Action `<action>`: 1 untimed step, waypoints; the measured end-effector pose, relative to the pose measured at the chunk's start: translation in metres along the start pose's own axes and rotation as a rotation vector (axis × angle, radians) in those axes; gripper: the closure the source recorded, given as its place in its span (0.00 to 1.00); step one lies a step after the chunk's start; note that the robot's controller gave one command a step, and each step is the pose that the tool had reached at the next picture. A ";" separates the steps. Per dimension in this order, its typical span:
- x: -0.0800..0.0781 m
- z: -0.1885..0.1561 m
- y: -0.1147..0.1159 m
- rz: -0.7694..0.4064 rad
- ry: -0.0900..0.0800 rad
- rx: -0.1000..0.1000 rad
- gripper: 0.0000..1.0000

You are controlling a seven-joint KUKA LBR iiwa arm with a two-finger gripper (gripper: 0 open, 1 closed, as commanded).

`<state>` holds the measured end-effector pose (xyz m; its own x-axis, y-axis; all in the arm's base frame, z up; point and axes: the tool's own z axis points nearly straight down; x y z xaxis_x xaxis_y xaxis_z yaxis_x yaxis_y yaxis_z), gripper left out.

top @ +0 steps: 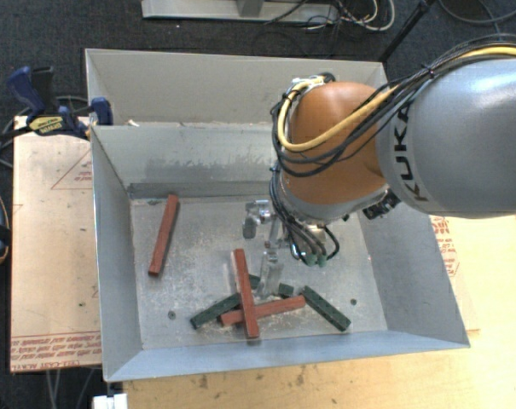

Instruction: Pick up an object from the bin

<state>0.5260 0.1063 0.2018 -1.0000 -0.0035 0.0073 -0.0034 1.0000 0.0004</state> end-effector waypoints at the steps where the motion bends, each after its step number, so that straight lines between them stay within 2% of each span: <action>1: -0.002 -0.004 -0.001 0.003 -0.008 -0.001 0.00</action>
Offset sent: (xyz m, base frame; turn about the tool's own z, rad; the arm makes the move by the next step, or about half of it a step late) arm -0.0474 -0.0498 -0.1318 -0.0139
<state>0.5277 0.1056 0.2058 -1.0000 -0.0005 -0.0003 -0.0005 1.0000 0.0011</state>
